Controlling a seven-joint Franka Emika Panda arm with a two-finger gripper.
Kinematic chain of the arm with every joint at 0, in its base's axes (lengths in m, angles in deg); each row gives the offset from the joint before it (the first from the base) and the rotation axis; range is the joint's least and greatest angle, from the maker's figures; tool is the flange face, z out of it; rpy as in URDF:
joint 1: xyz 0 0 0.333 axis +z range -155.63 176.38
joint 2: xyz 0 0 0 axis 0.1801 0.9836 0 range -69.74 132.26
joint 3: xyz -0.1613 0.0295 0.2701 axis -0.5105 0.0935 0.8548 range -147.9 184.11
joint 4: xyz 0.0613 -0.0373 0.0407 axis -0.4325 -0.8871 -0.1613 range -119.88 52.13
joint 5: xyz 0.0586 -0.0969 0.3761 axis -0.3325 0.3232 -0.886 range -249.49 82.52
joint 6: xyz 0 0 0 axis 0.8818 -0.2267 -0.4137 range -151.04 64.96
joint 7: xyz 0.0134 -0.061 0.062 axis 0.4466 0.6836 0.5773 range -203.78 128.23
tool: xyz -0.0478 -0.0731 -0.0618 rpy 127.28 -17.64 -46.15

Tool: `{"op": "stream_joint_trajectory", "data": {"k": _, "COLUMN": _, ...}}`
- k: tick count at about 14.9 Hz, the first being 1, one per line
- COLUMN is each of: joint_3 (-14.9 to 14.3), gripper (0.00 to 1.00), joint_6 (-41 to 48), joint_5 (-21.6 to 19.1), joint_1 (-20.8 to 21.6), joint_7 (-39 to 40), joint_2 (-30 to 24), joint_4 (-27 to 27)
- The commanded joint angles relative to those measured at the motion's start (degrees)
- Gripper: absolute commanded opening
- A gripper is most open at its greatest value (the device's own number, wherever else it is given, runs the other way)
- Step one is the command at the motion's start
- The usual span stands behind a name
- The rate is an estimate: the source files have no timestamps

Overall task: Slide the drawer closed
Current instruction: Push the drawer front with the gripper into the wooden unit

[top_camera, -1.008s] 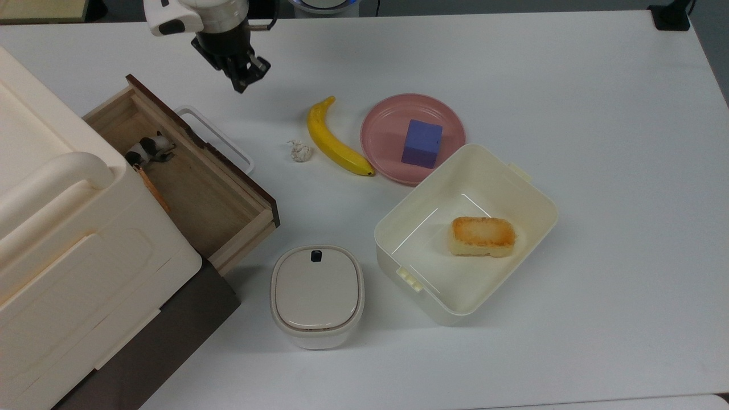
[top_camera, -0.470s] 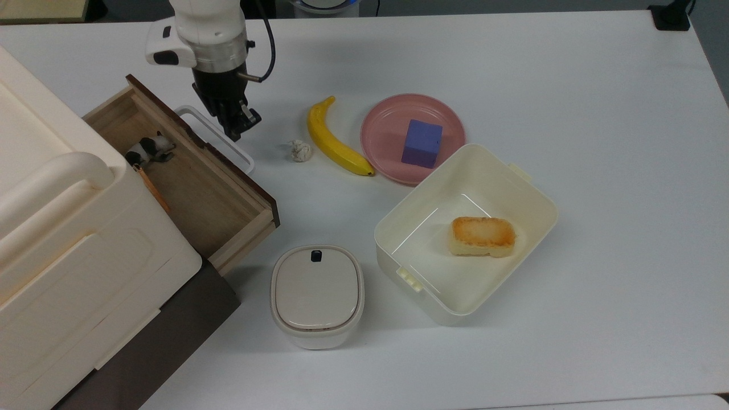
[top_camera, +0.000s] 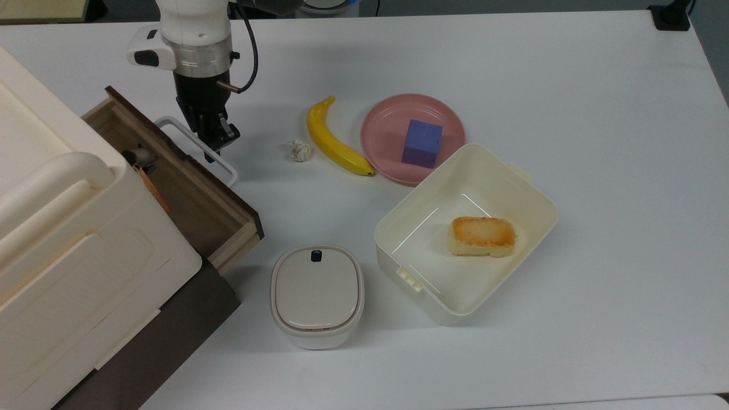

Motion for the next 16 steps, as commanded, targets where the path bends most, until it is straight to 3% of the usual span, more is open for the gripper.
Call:
{"op": "stream_joint_trajectory", "data": {"k": 1, "joint_3": -0.46, "gripper": 0.00, "joint_6": -4.14, "joint_5": 1.36, "joint_1": -1.16, "joint_7": -2.09, "joint_2": 1.70, "joint_4": 1.86}}
{"op": "stream_joint_trajectory", "data": {"k": 10, "joint_3": -1.96, "gripper": 0.00, "joint_6": -10.73, "joint_5": 1.36, "joint_1": -2.39, "joint_7": -3.05, "joint_2": 3.02, "joint_4": 2.75}}
{"op": "stream_joint_trajectory", "data": {"k": 16, "joint_3": -4.76, "gripper": 0.00, "joint_6": -15.91, "joint_5": 1.45, "joint_1": -2.39, "joint_7": -4.20, "joint_2": 4.07, "joint_4": 2.75}}
